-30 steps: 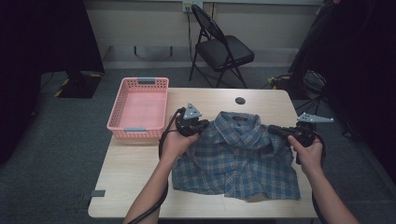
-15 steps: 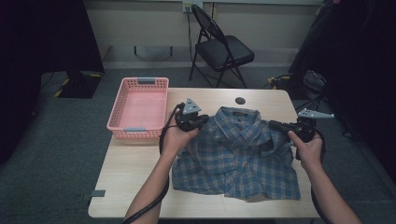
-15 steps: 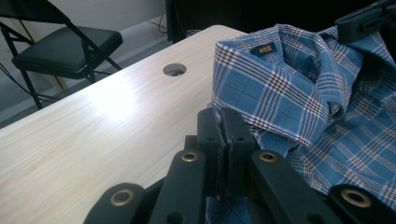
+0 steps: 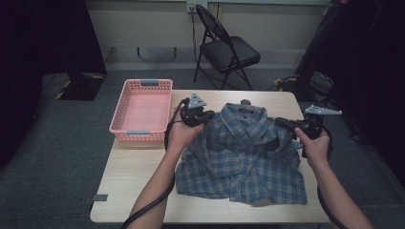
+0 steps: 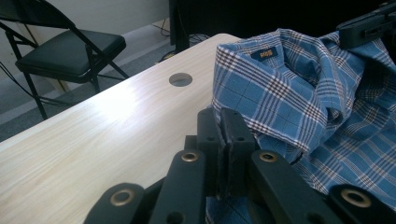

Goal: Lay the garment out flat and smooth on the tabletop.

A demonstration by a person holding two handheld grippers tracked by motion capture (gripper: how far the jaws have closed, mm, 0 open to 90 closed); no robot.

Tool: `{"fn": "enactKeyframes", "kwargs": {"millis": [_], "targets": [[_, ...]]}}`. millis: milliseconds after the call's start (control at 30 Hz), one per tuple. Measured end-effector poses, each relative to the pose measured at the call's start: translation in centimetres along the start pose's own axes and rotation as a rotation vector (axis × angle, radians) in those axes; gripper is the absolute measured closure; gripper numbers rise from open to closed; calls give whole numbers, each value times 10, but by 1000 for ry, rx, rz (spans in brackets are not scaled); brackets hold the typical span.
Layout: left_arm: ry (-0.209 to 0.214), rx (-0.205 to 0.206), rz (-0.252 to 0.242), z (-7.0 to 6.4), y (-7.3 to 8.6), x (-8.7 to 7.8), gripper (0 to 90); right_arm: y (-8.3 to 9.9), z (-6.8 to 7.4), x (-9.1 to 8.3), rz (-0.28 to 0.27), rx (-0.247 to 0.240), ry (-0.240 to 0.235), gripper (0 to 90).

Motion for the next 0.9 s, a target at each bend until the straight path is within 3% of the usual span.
{"fn": "enactKeyframes", "kwargs": {"millis": [400, 700, 900], "targets": [[-10, -9, 3, 10, -13, 2, 872, -13, -5, 7, 1, -1, 8, 856], [-12, 2, 13, 15, -14, 5, 872, -16, -7, 15, 13, -10, 10, 856], [-15, -15, 11, 22, -15, 7, 873, -20, -9, 19, 15, -8, 13, 857]]}}
Point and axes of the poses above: each handheld gripper's, and its own axes: x roughly forward along the jaws, y roughly out of its underside, z roughly to its left, the point moved 2 cm from there along x, roughly forward along the jaws, and after that the axes turned 9 degrees about y, right-handed, at the moved point
